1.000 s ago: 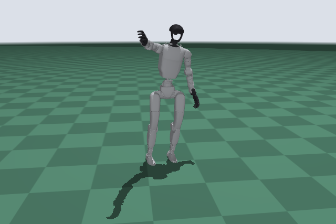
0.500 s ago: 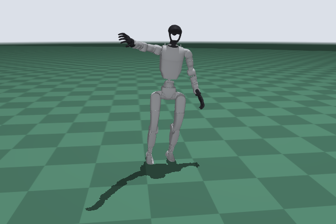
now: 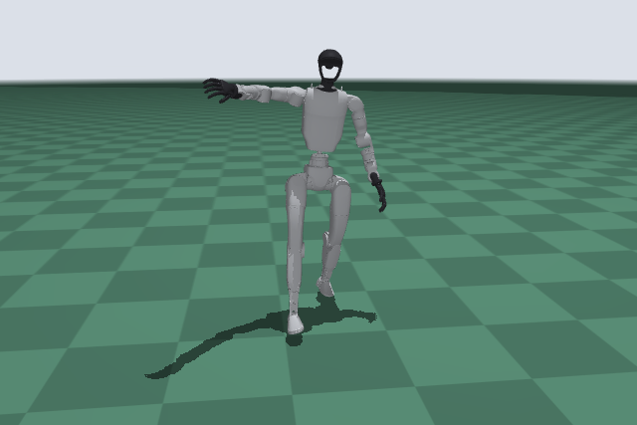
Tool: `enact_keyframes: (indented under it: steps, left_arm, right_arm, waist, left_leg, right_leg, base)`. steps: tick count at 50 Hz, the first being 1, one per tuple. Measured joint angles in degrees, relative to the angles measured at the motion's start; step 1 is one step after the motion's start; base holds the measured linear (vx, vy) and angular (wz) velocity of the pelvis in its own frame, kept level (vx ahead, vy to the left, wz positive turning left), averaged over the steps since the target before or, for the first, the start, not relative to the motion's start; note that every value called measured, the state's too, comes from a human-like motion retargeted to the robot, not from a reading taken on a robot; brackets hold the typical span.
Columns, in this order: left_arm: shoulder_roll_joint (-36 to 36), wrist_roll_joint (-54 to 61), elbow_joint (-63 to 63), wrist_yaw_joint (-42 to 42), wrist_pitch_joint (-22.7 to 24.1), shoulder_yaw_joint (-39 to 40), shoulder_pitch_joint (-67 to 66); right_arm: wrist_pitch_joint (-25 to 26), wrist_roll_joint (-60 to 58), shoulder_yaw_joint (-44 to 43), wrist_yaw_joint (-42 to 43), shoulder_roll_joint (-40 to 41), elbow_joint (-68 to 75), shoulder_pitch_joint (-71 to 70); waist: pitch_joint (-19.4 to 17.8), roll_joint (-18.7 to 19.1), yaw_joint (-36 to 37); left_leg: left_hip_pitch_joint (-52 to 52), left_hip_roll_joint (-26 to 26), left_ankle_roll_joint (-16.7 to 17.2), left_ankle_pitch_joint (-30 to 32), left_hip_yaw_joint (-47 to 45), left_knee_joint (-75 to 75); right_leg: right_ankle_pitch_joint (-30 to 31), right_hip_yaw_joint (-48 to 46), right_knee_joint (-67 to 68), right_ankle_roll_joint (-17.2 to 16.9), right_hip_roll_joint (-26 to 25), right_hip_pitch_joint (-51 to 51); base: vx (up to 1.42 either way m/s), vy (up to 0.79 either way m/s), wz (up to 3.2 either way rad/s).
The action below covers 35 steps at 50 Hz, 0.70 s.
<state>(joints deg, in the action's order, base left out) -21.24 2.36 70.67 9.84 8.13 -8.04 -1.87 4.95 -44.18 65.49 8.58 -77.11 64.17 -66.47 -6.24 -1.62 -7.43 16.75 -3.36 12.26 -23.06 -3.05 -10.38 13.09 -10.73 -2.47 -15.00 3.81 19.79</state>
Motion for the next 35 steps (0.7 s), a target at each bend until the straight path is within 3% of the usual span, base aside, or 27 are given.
enact_keyframes:
  steps: [6,11,15,17,20,25,28,30,35]
  left_arm:
    - [1.14,-0.65,-0.79,0.09,-0.53,1.39,-0.13]
    - [0.25,1.30,-5.42,-1.58,-1.66,-0.18,-1.31]
    - [0.78,2.57,-6.37,-1.21,-3.59,0.69,-3.24]
    - [1.19,1.95,-6.57,-2.26,-4.30,2.08,-5.20]
    - [2.11,4.42,-6.53,-1.92,-5.76,1.84,-4.81]
    - [3.01,4.22,-8.57,-3.45,-5.73,0.17,-5.31]
    - [3.36,3.71,-9.48,-4.67,-5.26,-1.34,-5.16]
    - [3.69,1.23,-10.13,-5.44,-4.43,-0.27,-6.59]
    - [6.06,1.09,-10.28,-4.87,-3.83,-0.59,-7.68]
  right_arm:
    - [-0.34,2.05,-6.48,-0.63,-4.48,-4.37,5.64]
    - [0.91,7.38,-19.84,1.89,-7.91,-9.47,16.08]
    - [2.43,8.34,-28.64,2.67,-8.52,-12.97,24.07]
    - [1.29,8.42,-33.42,3.53,-8.43,-14.85,28.58]
    - [2.56,8.20,-36.02,3.75,-8.75,-17.37,32.57]
    - [3.14,7.98,-38.17,3.58,-8.38,-19.51,35.77]
    - [3.84,8.22,-38.29,2.78,-7.67,-19.75,35.99]
    - [2.64,6.86,-40.83,4.48,-6.31,-20.09,36.10]
    - [2.80,8.88,-43.52,6.60,-3.98,-21.89,37.47]
  waist:
    - [1.51,0.58,-0.42]
    - [0.69,-0.18,-1.61]
    - [-1.01,-1.83,-0.53]
    - [0.44,-1.72,0.73]
    - [-1.42,-2.89,1.14]
    - [-1.96,-4.37,4.87]
    - [-1.73,-4.95,8.12]
    - [-2.44,-3.68,11.55]
    - [-3.94,-3.03,12.19]
  left_leg:
    - [2.75,-1.50,1.28,-1.60,0.72,-2.23]
    - [4.74,-2.00,1.93,0.26,3.92,-6.30]
    - [5.30,-0.67,2.74,10.42,5.10,-14.31]
    - [-0.67,-1.55,2.20,15.03,3.96,-25.22]
    - [-9.23,-0.02,0.37,20.63,4.28,-40.63]
    - [-23.65,2.13,-4.73,10.19,0.71,-52.47]
    - [-29.45,3.60,-5.65,6.43,-1.17,-46.34]
    - [-28.77,1.05,-5.17,3.21,-2.83,-38.64]
    - [-26.06,5.38,-4.55,8.16,-0.93,-15.36]
  right_leg:
    - [-6.21,-5.22,-2.44,0.00,0.51,-1.52]
    - [-1.34,-5.12,-2.53,0.00,1.42,-5.76]
    - [3.26,-4.63,-1.85,0.00,2.78,-10.96]
    - [-1.06,-4.26,6.80,0.15,2.29,-7.29]
    - [-1.88,-2.68,4.84,1.02,2.80,-11.99]
    - [-5.08,0.05,5.95,0.30,2.09,-13.33]
    - [-5.45,2.64,5.35,0.00,0.72,-13.23]
    - [-8.19,4.37,9.77,0.00,-3.20,-12.61]
    - [-8.61,7.51,5.84,0.00,-2.63,-18.26]
  base:
    - [0.47,-0.20,0.26]
    - [0.57,-0.24,0.45]
    - [0.62,-0.27,-0.12]
    - [0.54,-0.26,-0.27]
    - [0.47,-0.21,-0.09]
    - [0.36,-0.20,-0.56]
    - [0.28,-0.17,-0.94]
    - [0.32,-0.16,-1.32]
    - [0.28,0.05,-0.47]
